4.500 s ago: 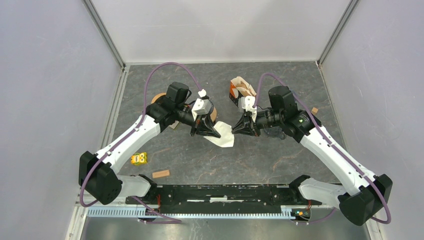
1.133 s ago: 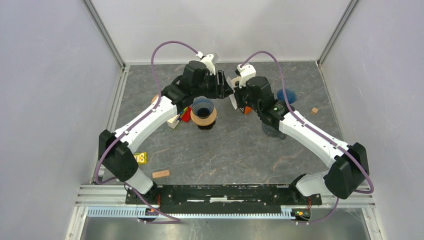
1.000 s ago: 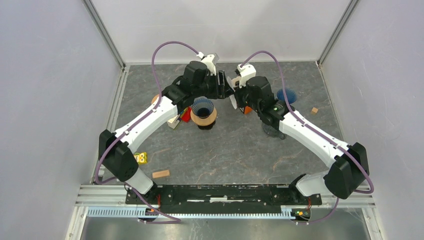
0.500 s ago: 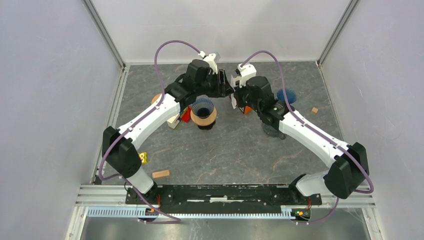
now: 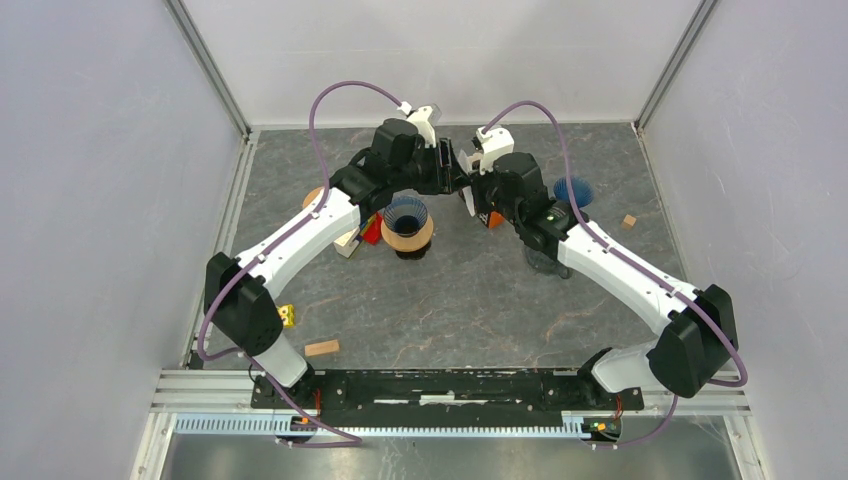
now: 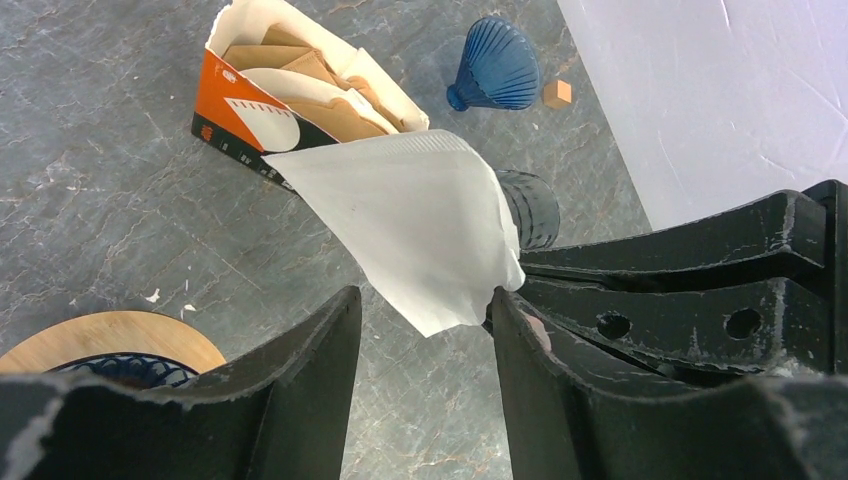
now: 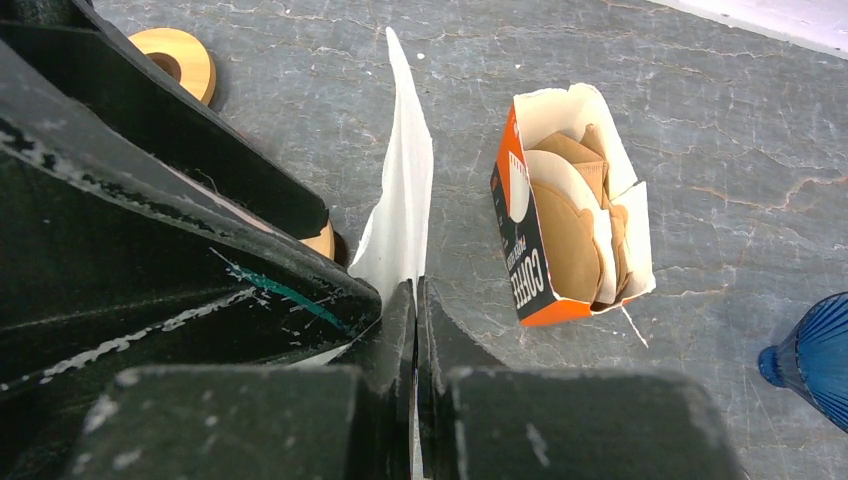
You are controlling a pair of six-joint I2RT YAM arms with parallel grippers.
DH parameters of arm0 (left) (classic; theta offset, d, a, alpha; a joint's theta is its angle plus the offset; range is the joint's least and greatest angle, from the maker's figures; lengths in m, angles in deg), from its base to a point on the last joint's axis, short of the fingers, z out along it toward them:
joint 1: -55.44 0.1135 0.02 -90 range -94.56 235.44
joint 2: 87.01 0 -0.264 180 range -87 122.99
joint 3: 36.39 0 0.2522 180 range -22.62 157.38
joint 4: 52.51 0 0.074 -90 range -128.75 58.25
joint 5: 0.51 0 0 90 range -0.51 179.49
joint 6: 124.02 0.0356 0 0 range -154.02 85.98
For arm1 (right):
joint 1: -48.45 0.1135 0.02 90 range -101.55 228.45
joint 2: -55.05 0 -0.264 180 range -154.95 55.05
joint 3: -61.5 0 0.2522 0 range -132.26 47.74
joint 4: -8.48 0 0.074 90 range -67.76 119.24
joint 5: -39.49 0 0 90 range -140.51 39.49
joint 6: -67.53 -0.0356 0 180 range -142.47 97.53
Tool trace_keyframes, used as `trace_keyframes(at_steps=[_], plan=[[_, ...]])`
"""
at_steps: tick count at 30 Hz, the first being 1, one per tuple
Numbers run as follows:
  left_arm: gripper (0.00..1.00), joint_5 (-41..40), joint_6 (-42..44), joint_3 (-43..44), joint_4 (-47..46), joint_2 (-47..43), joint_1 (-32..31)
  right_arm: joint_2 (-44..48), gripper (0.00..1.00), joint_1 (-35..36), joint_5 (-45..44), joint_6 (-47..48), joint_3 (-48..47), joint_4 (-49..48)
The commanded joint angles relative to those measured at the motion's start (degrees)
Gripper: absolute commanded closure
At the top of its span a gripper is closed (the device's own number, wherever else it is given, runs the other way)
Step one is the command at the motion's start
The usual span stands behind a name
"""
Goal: Place the coffee filter in the dripper
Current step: Place the coffee filter in the coffee dripper.
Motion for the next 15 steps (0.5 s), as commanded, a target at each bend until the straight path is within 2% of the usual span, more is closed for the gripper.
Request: trace_keyframes(at_steps=[1, 15], plan=[[0.41, 2.0, -1.5, 0.2, -3.8, -2.1, -0.2, -0.5, 1.00, 0.5, 0.6, -0.5, -0.1, -2.7], [0.40, 1.6, -0.5, 1.4, -3.2, -2.0, 0.6, -0.1, 1.00, 0.5, 1.2, -0.3, 1.9, -3.5]])
